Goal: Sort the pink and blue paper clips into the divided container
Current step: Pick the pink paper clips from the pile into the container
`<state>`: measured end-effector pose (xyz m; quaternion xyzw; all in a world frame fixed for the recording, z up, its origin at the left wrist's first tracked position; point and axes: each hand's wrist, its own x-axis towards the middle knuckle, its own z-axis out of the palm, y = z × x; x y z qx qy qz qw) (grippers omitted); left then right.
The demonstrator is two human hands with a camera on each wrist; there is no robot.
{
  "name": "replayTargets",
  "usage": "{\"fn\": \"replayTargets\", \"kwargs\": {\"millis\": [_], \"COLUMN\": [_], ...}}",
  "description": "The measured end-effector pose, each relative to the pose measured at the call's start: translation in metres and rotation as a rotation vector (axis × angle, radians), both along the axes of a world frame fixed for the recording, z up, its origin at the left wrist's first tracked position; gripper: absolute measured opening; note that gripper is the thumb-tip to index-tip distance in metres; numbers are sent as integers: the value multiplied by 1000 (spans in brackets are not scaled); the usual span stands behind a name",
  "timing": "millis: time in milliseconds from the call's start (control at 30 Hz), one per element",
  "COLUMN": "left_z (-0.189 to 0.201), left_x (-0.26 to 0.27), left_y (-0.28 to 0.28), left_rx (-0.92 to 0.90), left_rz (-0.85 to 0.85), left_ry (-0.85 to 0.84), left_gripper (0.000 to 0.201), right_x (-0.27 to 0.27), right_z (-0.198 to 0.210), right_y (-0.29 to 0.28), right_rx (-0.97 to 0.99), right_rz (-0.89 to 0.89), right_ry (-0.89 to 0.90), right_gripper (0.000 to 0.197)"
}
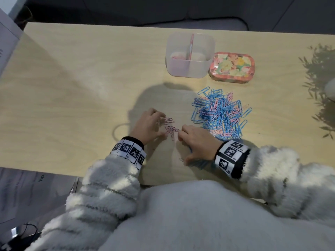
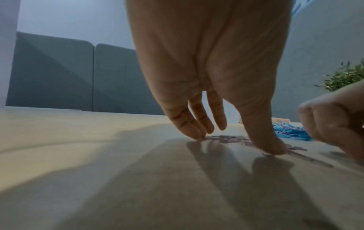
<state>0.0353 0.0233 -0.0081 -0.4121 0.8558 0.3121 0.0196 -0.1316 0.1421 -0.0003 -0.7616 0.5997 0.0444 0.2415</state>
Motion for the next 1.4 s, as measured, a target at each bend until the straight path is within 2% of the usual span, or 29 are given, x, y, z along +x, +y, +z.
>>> {"fn": "replayTargets", "kwargs": {"millis": [200, 267, 367, 433, 567, 633, 767, 1000, 1133, 1267, 1400], "left_z": [-2, -2, -3, -2, 0, 0, -3, -5, -8, -10, -14], "left_x": [-3, -2, 1, -2, -11, -15, -16, -13, -11, -13, -13], "left_y": [5, 6, 5, 6, 7, 7, 7, 3, 0, 1, 7], "left_rx": [61, 34, 0, -10, -45, -50, -56, -63, -41, -28, -84], "left_rz": [30, 42, 50, 8, -38, -11, 9, 7, 36, 12, -32], "left_ry": [63, 76, 66, 31, 15, 8, 4, 2, -7, -26, 1], "left_gripper": [35, 40, 60, 58, 37, 27, 19, 18, 15, 13, 15], "right_x": [-2, -5, -5, 1, 10, 10, 11, 7, -12, -35, -62], "right_z": [-2, -3, -7, -12, -12, -12, -15, -17, -14, 16, 49], "right_y": [-40, -49, -51, -51, -58, -60, -60, -63, -70, -97, -145], "right_rx": [-61, -38, 20, 17, -35, -28, -27, 17, 2, -47, -202], "right_rz": [-252, -302, -284, -266, -384, -418, -410, -391, -514, -604, -718], "right_ry": [-115, -177, -177, -141, -230, -258, -225, -231, -348, -480, -496], "right_gripper": [60, 69, 87, 79, 36, 25, 20, 18, 11, 11, 8]}}
